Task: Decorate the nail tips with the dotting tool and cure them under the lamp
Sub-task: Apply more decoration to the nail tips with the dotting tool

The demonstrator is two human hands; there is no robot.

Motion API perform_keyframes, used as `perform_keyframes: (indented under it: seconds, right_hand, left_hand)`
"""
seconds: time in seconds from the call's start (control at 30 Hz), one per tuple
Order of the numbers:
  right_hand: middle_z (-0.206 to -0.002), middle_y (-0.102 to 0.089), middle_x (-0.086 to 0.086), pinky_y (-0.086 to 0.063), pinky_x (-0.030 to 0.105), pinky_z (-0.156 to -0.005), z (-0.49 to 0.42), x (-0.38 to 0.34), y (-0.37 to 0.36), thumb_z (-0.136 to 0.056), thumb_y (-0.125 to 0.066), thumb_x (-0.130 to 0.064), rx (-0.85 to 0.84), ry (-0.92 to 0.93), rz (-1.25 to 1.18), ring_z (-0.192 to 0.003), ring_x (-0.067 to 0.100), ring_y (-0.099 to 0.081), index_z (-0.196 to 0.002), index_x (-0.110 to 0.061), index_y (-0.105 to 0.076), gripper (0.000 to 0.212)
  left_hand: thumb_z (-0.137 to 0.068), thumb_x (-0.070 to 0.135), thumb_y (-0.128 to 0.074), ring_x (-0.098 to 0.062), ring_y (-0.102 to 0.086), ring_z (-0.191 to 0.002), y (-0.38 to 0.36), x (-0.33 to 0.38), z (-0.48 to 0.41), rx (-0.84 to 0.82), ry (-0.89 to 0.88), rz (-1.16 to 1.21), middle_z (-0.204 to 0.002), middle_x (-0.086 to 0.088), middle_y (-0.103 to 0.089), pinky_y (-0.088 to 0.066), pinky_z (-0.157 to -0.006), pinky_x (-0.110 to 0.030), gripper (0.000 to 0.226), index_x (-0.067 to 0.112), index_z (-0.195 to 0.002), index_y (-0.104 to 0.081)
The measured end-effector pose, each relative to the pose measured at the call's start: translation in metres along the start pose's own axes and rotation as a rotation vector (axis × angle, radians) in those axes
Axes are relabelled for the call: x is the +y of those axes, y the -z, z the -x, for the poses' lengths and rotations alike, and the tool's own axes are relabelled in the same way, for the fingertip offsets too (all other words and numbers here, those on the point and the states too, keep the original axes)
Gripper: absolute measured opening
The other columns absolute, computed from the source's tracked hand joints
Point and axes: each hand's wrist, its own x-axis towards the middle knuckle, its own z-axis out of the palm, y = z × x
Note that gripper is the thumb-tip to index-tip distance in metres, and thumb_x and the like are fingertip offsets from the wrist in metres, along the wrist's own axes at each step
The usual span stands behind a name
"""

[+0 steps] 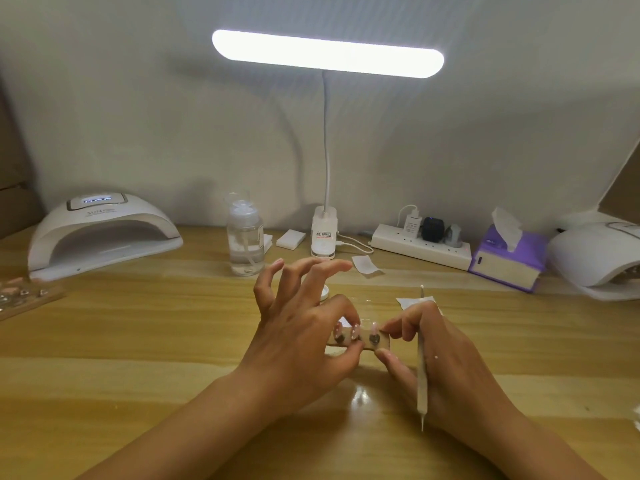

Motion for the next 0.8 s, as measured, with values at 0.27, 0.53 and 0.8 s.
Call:
perform_keyframes:
  seconds: [0.27,0.53,0.8]
  right_hand:
    - [-0.096,-0.059,-0.012,-0.057,0.037,-0.066,-0.001,-0.005,-0.003,-0.084,-0.067,-0.036,0.014,0.025,0.008,-0.084,0.012,-0.065,-0.096,-0.031,-0.036,0.034]
    - [-0.093,-0.058,-0.012,-0.055,0.033,-0.062,-0.002,-0.005,-0.006,-0.084,-0.067,-0.034,0.061,0.040,0.026,-0.078,0.010,-0.061,-0.097,-0.030,-0.035,0.035]
    - [-0.091,-0.061,-0.002,-0.055,0.048,-0.063,-0.005,0.035,0.022,-0.083,-0.075,-0.024,0.220,-0.316,0.125,-0.075,0.024,-0.063,-0.094,-0.019,-0.038,0.038]
  left_hand:
    - [-0.081,0.047,-0.068,-0.020,-0.032,-0.138,-0.001,0.009,0.002,0.038,-0.069,-0.070,-0.147,0.006,-0.044,-0.002,-0.114,-0.046,0.009,0.038,-0.079,-0.067]
    - [-0.077,0.035,-0.073,-0.016,-0.039,-0.130,-0.004,0.017,0.005,0.166,-0.123,-0.032,-0.142,0.010,-0.050,-0.013,-0.106,-0.038,0.008,0.037,-0.077,-0.065]
    - [-0.081,0.031,-0.067,-0.006,-0.056,-0.093,-0.004,0.014,0.005,0.284,-0.170,0.092,-0.087,0.023,-0.066,-0.024,-0.088,-0.028,0.007,0.031,-0.078,-0.060]
